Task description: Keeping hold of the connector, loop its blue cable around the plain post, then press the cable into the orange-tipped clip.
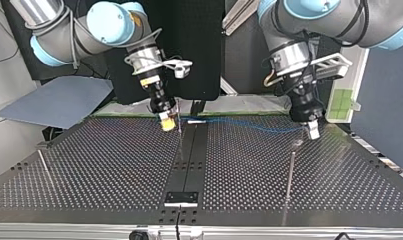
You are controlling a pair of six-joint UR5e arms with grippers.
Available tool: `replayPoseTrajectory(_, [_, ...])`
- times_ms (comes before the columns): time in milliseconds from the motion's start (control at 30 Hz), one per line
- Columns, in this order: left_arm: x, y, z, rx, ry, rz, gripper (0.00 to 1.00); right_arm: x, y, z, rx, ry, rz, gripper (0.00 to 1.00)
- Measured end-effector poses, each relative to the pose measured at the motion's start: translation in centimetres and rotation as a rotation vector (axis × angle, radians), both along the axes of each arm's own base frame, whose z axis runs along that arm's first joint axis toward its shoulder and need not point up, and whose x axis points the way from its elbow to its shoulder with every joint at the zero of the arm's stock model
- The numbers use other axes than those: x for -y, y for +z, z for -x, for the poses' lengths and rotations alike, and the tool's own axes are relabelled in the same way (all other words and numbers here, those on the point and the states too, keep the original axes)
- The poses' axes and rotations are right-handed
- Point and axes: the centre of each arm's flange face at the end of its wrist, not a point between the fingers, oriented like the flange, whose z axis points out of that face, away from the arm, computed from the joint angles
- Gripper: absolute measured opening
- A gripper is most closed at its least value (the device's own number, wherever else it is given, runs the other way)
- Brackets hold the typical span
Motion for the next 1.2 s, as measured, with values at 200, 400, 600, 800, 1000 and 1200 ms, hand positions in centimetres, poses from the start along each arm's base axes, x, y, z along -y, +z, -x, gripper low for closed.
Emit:
replayPoseTrajectory(200, [0.0,2.2,-0.6,-0.002,-0.016,-0.014,0.0,0.6,2.0,-0.6,0.026,0.007,0.021,0.0])
replayPoseTrajectory(400, [-0.3,3.4,-1.9,-0.022,-0.014,-0.03,0.0,1.3,4.0,-1.2,0.053,0.013,0.038,0.0])
replayPoseTrajectory(600, [-0.7,3.1,-4.4,-0.077,-0.01,-0.051,0.0,1.9,5.4,-1.6,0.067,0.02,0.055,0.0])
replayPoseTrajectory(800, [-1.6,1.6,-7.0,-0.147,-0.007,-0.061,0.0,2.6,4.7,-2.2,0.057,0.027,0.046,0.0])
replayPoseTrajectory(1000, [-3.6,0.4,-9.1,-0.169,-0.008,-0.055,0.0,3.1,4.2,-2.4,0.053,0.03,0.043,0.0])
replayPoseTrajectory(1200, [-6.1,0.4,-10.4,-0.161,-0.006,-0.061,0.0,3.2,4.0,-2.6,0.054,0.031,0.045,0.0])
